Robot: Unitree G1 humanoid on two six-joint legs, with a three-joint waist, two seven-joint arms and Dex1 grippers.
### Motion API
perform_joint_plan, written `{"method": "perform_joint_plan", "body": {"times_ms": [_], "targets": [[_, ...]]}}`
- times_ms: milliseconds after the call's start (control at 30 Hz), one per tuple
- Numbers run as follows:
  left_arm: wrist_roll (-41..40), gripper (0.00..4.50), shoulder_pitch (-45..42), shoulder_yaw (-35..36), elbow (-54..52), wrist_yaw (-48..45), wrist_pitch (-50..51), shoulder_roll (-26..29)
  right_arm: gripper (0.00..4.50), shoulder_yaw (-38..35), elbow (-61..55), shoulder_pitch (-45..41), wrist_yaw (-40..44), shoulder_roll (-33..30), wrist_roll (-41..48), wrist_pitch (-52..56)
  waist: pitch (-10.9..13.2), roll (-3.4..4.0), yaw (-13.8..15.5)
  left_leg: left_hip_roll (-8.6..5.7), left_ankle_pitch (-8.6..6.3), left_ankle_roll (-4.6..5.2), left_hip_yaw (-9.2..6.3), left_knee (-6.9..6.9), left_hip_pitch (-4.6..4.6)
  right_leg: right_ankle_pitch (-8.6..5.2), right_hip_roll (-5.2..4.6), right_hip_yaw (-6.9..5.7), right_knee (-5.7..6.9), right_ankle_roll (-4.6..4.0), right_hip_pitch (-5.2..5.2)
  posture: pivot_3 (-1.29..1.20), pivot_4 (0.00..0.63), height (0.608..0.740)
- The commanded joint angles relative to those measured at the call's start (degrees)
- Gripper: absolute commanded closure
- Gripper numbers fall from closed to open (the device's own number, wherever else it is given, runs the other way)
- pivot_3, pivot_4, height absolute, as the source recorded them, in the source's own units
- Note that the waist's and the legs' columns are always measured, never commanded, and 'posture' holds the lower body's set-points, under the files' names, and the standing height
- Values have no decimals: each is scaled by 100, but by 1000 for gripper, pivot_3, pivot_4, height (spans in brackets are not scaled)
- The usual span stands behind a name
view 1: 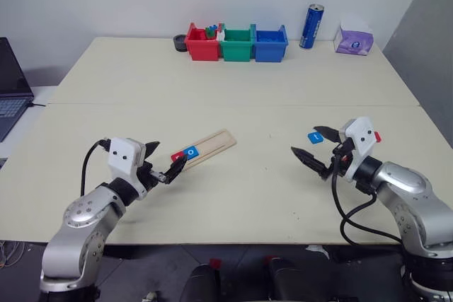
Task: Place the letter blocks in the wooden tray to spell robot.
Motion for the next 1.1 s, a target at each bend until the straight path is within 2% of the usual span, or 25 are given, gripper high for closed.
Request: {"method": "perform_joint_plan", "body": {"times_ms": [33,267,500,733,1100], "targets": [[19,0,-298,-131,440,-728,-329,378,13,168,81,-349,666,-204,521,133,2,0,1,0,0,0,-1,0,0,0,0,-1,0,0,0,0,150,740],[422,0,-1112,-478,1798,-1578,-1013,807,13,431,190,-765,871,-232,795,313,8,-8,6,1,0,0,-2,1,-3,0,-1,-4,0,0,-2,0,150,740],[626,0,-1938,-924,3248,-2626,-1402,965,13,513,99,-843,811,-168,931,413,12,-14,9,1,0,0,-2,1,-8,1,-5,-10,0,0,-4,0,150,740],[1034,0,-2672,-1322,4498,-3293,-1928,895,13,454,9,-951,756,-177,1154,570,12,-15,8,1,0,0,-3,1,-9,1,-3,-17,2,0,-6,0,150,740],[1452,0,-3347,-1563,5800,-3681,-2496,679,13,452,-147,-939,563,-210,1302,693,12,-15,8,0,0,1,-8,3,-15,1,-4,-18,4,0,-7,0,150,740]]}}
